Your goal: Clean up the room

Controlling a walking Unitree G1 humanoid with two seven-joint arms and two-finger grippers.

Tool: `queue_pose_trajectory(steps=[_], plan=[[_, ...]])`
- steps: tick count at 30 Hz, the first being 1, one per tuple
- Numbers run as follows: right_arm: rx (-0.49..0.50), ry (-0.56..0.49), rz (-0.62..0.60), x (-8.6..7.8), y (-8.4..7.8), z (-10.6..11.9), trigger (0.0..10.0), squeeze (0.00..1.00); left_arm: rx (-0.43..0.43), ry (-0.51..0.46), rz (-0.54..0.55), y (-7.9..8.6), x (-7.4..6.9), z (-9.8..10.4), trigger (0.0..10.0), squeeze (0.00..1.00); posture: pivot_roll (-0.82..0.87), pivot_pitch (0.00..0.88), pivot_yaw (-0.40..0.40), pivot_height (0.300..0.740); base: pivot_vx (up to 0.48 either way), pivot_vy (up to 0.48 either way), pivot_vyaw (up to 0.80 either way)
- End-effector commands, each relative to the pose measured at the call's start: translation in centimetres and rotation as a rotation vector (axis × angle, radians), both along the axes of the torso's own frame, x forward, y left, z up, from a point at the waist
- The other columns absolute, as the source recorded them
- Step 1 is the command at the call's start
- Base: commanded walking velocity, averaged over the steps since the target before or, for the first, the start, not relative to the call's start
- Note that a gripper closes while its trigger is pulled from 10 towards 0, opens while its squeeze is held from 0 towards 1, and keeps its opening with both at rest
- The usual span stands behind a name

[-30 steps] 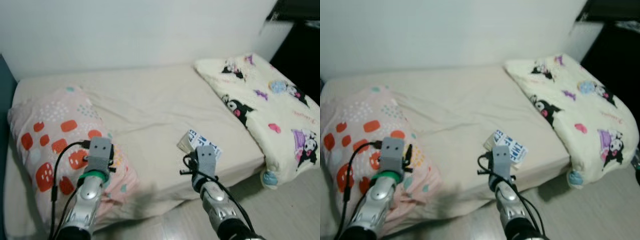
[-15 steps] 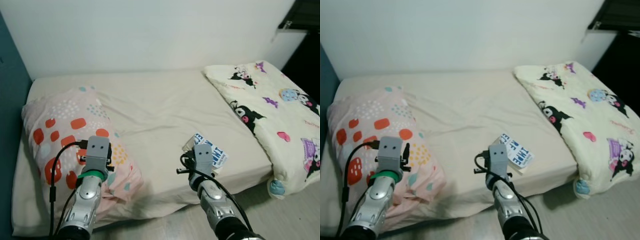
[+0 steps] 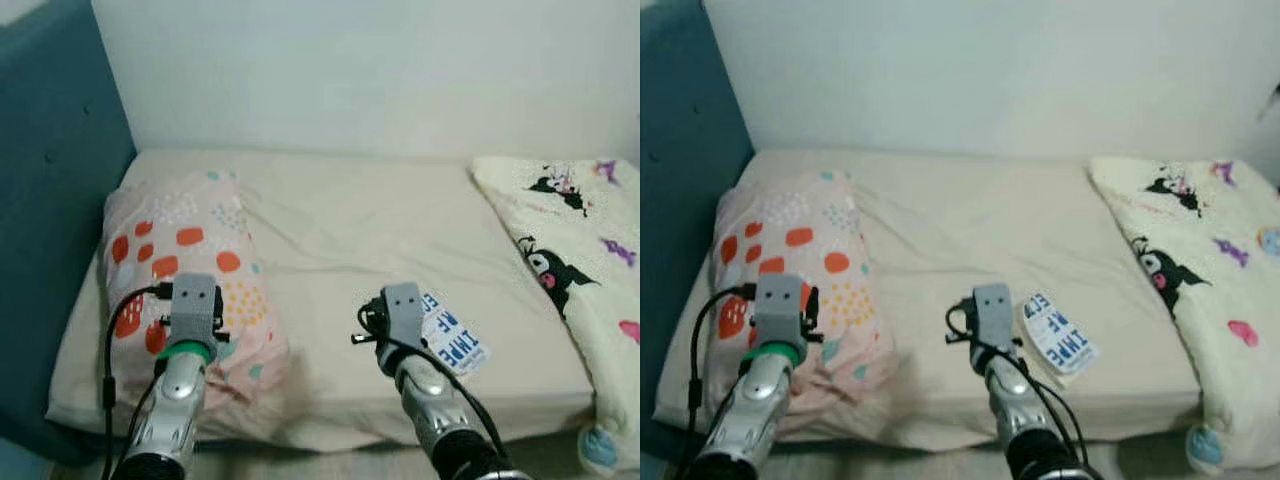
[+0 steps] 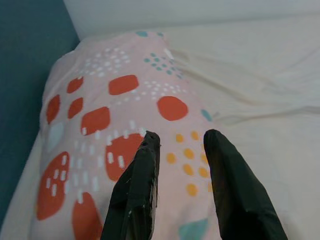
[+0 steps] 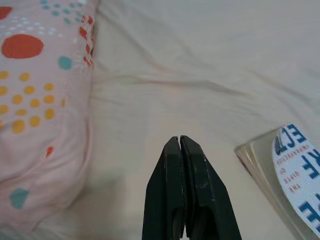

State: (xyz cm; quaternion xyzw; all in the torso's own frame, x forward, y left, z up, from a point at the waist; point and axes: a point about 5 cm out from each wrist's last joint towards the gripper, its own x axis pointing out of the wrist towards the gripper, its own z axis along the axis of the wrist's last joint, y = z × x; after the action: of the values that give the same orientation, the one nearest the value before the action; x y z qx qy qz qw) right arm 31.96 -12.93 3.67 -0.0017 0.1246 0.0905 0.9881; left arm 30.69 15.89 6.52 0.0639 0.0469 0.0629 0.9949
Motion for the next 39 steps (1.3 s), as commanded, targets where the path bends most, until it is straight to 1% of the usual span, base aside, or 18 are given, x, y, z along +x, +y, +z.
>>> queue_pose_trajectory(steps=[1,28,31,34,39], plan=[[0.0,0.02,-0.013,-0.4,-0.44,-0.55,10.0,0.0,0.0,0.013,0.002,-0.05,-0.2,-0.33,10.0,0.0,0.02,0.0,-0.021,0.74,0.0,-0.428,0.0],[0.004,0.014,-0.009,-0.38,-0.49,-0.49,10.0,0.0,-0.004,0.016,0.004,0.09,-0.24,-0.42,10.0,0.0,0.02,0.0,-0.024,0.74,0.0,-0.431,0.0],[0.004,0.014,-0.009,-0.39,-0.46,-0.5,10.0,0.0,-0.017,0.022,0.006,0.11,-0.25,-0.49,10.0,0.0,0.02,0.0,-0.023,0.74,0.0,-0.429,0.0],[0.005,0.014,-0.009,-0.41,-0.42,-0.52,10.0,0.0,-0.061,0.056,0.025,0.26,-0.23,-0.79,10.0,0.0,0.02,0.0,-0.022,0.74,0.0,0.0,0.0],[0.007,0.015,-0.009,-0.43,-0.36,-0.55,10.0,0.0,-0.066,0.06,0.021,0.32,-0.22,-0.84,10.0,0.0,0.02,0.0,-0.021,0.74,0.0,0.48,0.0]])
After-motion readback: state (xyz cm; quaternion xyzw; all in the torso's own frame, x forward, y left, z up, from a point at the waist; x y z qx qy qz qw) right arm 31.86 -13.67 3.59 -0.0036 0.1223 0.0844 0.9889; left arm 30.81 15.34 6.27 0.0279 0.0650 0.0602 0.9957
